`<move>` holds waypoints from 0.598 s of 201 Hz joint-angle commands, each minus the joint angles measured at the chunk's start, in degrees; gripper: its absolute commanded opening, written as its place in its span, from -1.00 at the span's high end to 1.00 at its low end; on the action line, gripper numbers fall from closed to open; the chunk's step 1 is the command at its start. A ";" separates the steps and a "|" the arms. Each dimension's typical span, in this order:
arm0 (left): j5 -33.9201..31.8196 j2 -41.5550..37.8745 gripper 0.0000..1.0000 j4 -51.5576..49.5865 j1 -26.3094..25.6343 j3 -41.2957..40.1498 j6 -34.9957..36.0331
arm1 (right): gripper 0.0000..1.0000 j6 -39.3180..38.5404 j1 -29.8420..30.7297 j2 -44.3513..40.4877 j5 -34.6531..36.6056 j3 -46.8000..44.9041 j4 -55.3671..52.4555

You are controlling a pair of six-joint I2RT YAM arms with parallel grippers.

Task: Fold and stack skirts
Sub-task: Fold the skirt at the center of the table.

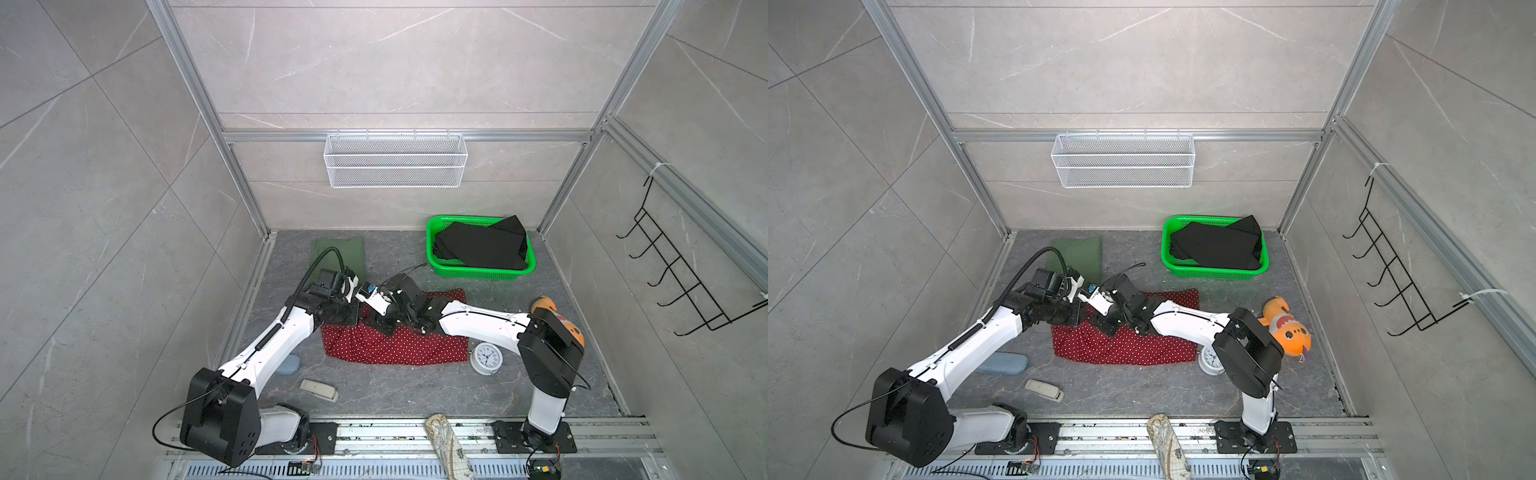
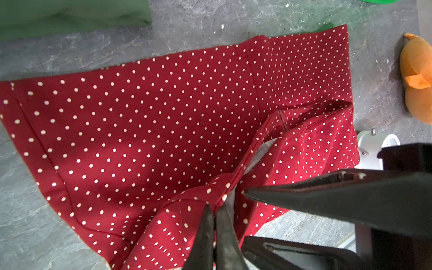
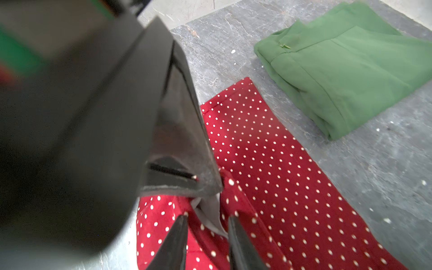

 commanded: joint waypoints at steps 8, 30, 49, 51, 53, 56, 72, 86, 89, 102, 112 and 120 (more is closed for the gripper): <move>1.25 -1.38 1.00 1.99 -0.20 3.23 0.90 | 0.34 -0.71 0.77 2.30 -2.65 1.03 0.05; 1.12 -1.39 1.00 1.98 -0.19 3.40 0.96 | 0.34 -0.56 1.03 2.75 -3.61 1.02 0.04; 0.92 -1.32 1.00 1.82 -0.20 3.54 1.05 | 0.34 -0.38 1.30 2.10 -3.82 -0.25 0.90; 0.86 -1.31 1.00 1.86 -0.19 3.59 1.03 | 0.34 -0.36 1.29 1.99 -3.82 -0.51 1.14; 0.84 -1.31 1.00 1.82 -0.19 3.64 1.00 | 0.34 -0.29 1.29 1.86 -3.82 -0.69 1.38; 0.67 -1.31 1.00 1.84 -0.19 3.59 0.97 | 0.34 -0.19 1.29 1.67 -3.80 -1.01 1.67; 0.26 -1.68 1.00 2.66 -0.20 3.32 0.83 | 0.33 0.21 1.31 0.80 -2.97 -3.08 3.44; 0.98 -2.31 1.00 3.58 -0.25 3.04 0.84 | 0.33 0.65 1.30 -0.13 -1.31 -5.22 5.61; 1.31 -2.43 1.00 3.76 -0.18 2.95 0.91 | 0.33 0.75 1.29 -0.33 -0.88 -5.64 6.23; 2.08 -2.92 1.00 4.17 -0.15 2.74 1.17 | 0.33 1.17 1.21 -1.35 0.60 -7.36 8.48; 2.27 -3.17 1.00 3.94 -0.19 2.69 1.47 | 0.33 1.60 1.21 -2.07 2.27 -8.33 10.05; 2.38 -3.26 1.00 3.70 -0.18 2.62 1.71 | 0.33 1.74 1.04 -2.66 2.96 -9.18 11.39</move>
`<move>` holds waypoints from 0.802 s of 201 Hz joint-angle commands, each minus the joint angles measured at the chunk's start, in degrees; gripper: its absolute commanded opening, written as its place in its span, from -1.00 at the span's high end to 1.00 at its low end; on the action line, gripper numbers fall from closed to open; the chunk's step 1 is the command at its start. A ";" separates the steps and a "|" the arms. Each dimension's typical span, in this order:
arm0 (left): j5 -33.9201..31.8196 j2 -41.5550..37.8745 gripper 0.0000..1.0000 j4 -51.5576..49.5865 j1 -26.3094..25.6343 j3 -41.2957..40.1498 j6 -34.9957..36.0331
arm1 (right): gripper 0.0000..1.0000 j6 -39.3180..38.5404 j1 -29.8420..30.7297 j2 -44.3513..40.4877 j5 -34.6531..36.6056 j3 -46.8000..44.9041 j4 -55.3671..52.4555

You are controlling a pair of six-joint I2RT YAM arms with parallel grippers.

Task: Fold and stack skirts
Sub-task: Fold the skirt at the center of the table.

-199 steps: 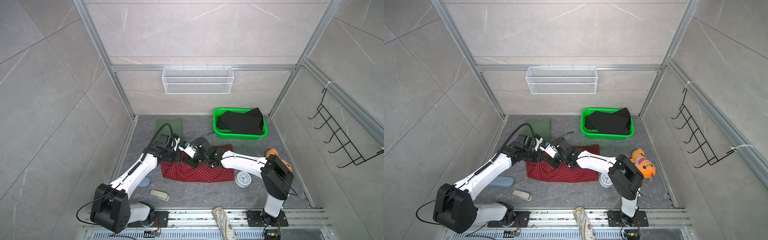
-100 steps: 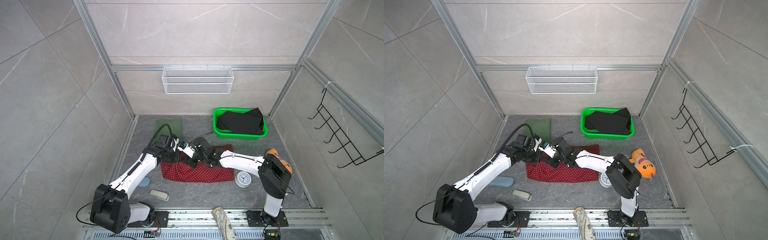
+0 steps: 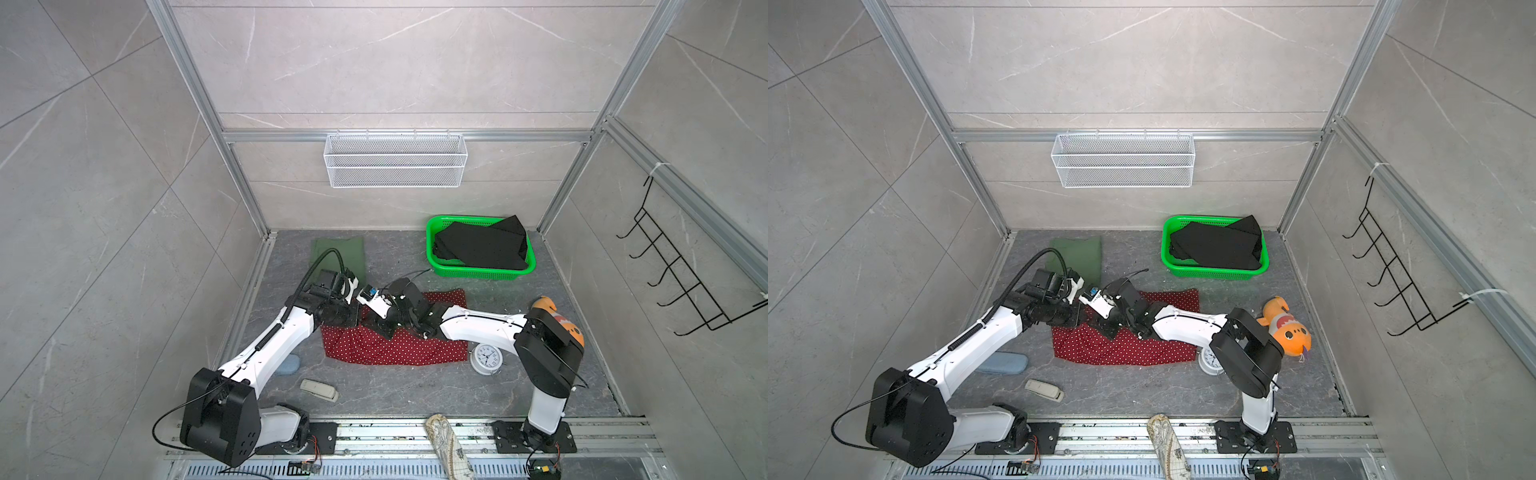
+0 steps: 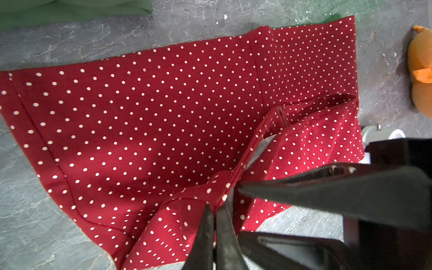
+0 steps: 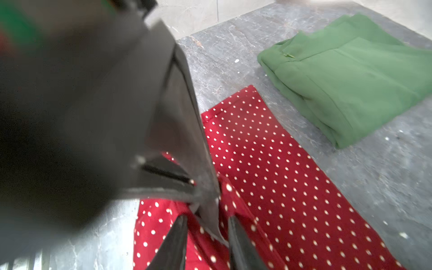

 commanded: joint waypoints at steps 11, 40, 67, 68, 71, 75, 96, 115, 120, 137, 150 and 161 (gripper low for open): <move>2.42 -3.00 1.00 4.16 -0.24 2.51 2.09 | 0.33 0.82 0.86 -2.55 3.51 -3.95 3.91; 3.29 -3.34 1.00 4.20 -0.18 2.17 2.43 | 0.33 -0.25 0.67 -2.85 2.57 -4.07 4.91; 3.77 -3.17 1.00 4.59 -0.16 2.13 2.53 | 0.36 -0.50 0.66 -2.54 1.14 -3.47 5.38; 3.77 -3.17 1.00 4.62 -0.17 2.14 2.49 | 0.37 -0.49 0.66 -2.54 1.18 -3.44 5.38; 3.75 -3.06 1.00 4.62 -0.19 2.18 2.48 | 0.38 -0.48 0.66 -2.52 1.19 -3.45 5.51; 3.77 -2.98 1.00 4.56 -0.17 2.16 2.53 | 0.40 -0.51 0.70 -2.60 1.14 -3.48 5.68; 3.86 -2.80 1.00 4.52 -0.17 2.18 2.53 | 0.59 -0.48 0.66 -2.88 2.11 -3.67 6.50; 3.52 -2.73 1.00 4.40 -0.10 2.10 2.84 | 0.84 -0.52 0.66 -3.32 4.25 -4.09 6.96; 3.43 -2.74 1.00 4.38 -0.16 1.95 2.88 | 0.85 -0.57 0.68 -3.36 5.01 -4.17 7.09; 3.10 -2.69 0.90 4.58 -0.08 1.65 3.01 | 0.93 -0.96 0.68 -3.85 6.45 -4.89 7.58; 2.60 -2.85 0.67 4.64 -0.08 1.45 3.16 | 0.95 -1.57 0.67 -4.29 6.90 -5.49 7.59; 2.29 -3.04 0.48 5.03 0.00 1.13 3.41 | 0.98 -1.91 0.61 -4.81 7.40 -6.13 7.71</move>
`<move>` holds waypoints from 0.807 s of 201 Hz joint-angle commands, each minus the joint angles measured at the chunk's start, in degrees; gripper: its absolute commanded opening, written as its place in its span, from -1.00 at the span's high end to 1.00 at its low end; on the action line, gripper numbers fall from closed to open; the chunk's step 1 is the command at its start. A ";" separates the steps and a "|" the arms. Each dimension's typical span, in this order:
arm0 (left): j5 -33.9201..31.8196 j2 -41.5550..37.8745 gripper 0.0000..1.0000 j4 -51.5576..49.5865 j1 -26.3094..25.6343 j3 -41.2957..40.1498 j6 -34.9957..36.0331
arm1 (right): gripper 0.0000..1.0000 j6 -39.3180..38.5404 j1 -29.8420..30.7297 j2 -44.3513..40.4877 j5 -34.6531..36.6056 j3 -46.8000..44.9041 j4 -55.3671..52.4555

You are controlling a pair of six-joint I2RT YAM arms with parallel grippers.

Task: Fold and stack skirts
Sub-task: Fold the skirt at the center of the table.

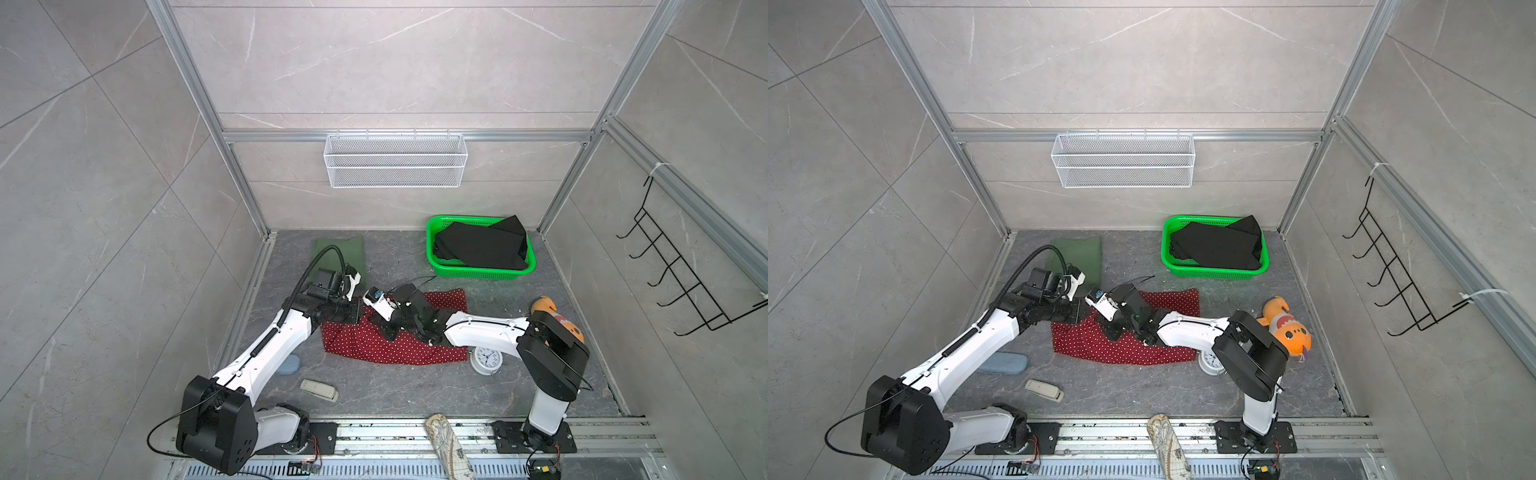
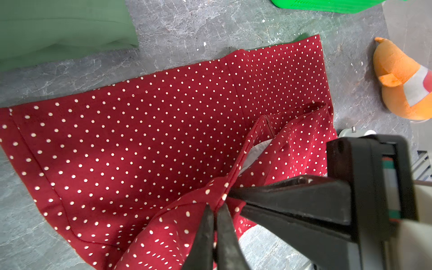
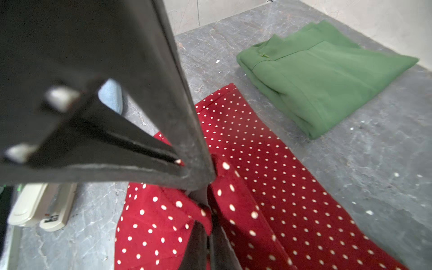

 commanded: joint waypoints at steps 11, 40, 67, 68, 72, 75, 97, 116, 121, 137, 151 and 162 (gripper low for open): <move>0.21 -1.60 0.26 2.14 0.17 0.92 1.88 | 1.00 -1.93 0.40 -3.49 2.66 -2.35 2.25; -0.25 -2.82 -0.04 3.06 0.75 0.52 4.58 | 1.00 -2.84 0.43 -4.80 3.57 -3.98 2.16; -0.98 -4.19 -0.30 4.70 1.98 -0.79 9.46 | 1.00 -3.57 0.41 -5.59 3.75 -4.76 1.04; -0.96 -4.27 -0.31 4.84 2.09 -0.86 9.68 | 1.00 -3.59 0.42 -5.59 3.75 -4.77 0.91; -0.94 -4.41 -0.32 5.12 2.30 -1.03 10.37 | 1.00 -3.60 0.42 -5.58 3.77 -4.66 0.49; -0.98 -4.43 -0.33 5.34 2.55 -1.16 10.86 | 1.00 -3.73 0.44 -5.59 3.77 -4.65 0.20; -0.35 -4.05 -0.32 6.26 3.46 -2.22 14.38 | 1.00 -3.83 0.48 -5.68 3.57 -5.41 -0.62; 0.44 -3.62 -0.30 6.74 3.44 -3.83 17.50 | 1.00 -3.74 0.45 -5.89 4.09 -6.24 -0.41; 0.94 -3.61 -0.30 6.90 3.43 -4.48 18.43 | 1.00 -3.61 0.44 -6.00 4.17 -6.47 -0.30; 1.87 -3.57 -0.30 7.67 3.48 -6.57 21.36 | 1.00 -3.60 0.42 -6.33 4.37 -7.03 0.15; 1.76 -3.64 -0.30 8.55 3.47 -7.88 23.36 | 1.00 -3.60 0.40 -6.58 4.23 -7.23 0.25; 3.02 -3.63 -0.30 8.96 3.46 -8.69 25.32 | 1.00 -3.69 0.40 -6.73 4.04 -7.22 0.10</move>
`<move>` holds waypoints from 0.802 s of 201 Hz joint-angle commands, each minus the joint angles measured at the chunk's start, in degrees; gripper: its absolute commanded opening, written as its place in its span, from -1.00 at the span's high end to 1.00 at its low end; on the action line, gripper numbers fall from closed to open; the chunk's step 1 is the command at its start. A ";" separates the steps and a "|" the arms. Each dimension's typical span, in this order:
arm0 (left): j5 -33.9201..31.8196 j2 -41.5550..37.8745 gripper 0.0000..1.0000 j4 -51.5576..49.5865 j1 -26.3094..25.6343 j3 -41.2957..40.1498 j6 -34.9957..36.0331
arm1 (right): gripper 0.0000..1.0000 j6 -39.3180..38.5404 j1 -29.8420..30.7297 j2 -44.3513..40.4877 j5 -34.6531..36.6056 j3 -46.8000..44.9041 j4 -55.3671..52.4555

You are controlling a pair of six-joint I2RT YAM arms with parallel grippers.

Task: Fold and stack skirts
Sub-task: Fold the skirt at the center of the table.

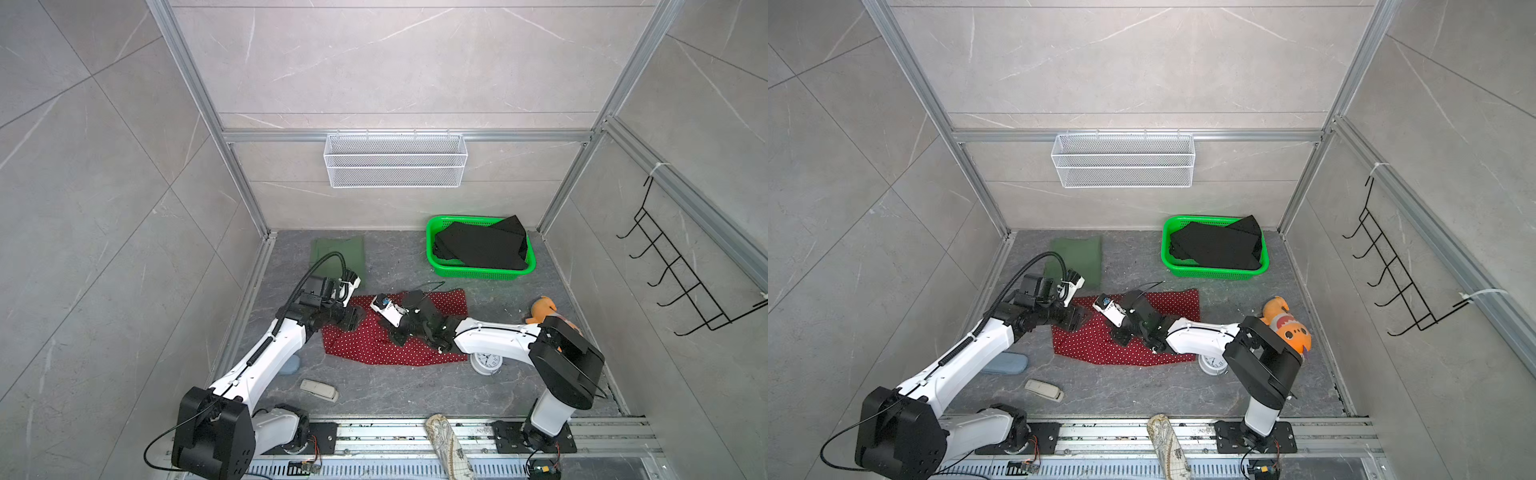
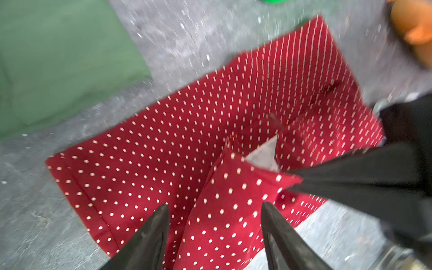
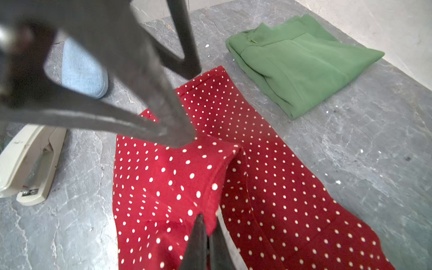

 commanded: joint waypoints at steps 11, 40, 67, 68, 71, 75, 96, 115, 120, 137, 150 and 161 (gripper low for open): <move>4.40 -0.17 -0.30 2.81 0.15 -1.81 9.11 | 1.00 -0.84 0.36 -2.25 0.33 -0.67 -0.47; 4.16 0.88 -0.31 2.90 0.24 -1.99 11.40 | 1.00 -0.94 0.38 -2.48 0.36 -1.01 0.10; 3.98 4.10 -0.31 1.85 0.76 -0.42 11.88 | 1.00 -0.98 0.32 -2.51 0.32 -1.07 0.56; 3.97 4.24 -0.31 1.76 0.74 -0.34 11.89 | 1.00 -0.96 0.36 -2.51 0.32 -1.10 0.56; 3.91 4.66 -0.30 1.51 0.85 -0.16 11.96 | 1.00 -0.87 0.32 -2.47 0.32 -1.12 0.64; 3.61 5.14 -0.30 1.37 0.96 0.10 11.98 | 1.00 -0.87 0.36 -2.51 0.32 -1.12 0.65; 3.39 7.15 -0.30 1.12 1.76 0.70 11.92 | 1.00 -0.85 0.32 -2.72 0.30 -1.28 0.74; 4.28 7.95 -0.24 1.72 2.22 0.71 12.37 | 1.00 -0.93 0.33 -3.03 0.41 -1.42 0.82; 4.42 8.06 -0.20 1.92 2.23 0.77 12.44 | 1.00 -0.93 0.37 -3.03 0.47 -1.41 0.86; 5.64 8.33 -0.07 2.58 2.28 0.89 12.63 | 1.00 -0.85 0.38 -2.98 0.50 -1.39 0.87; 6.17 8.26 -0.05 2.94 2.27 0.79 12.76 | 1.00 -0.79 0.40 -2.78 0.57 -1.16 0.67; 7.16 8.08 0.11 3.21 2.28 0.54 13.08 | 1.00 -0.68 0.39 -2.54 0.58 -0.81 0.48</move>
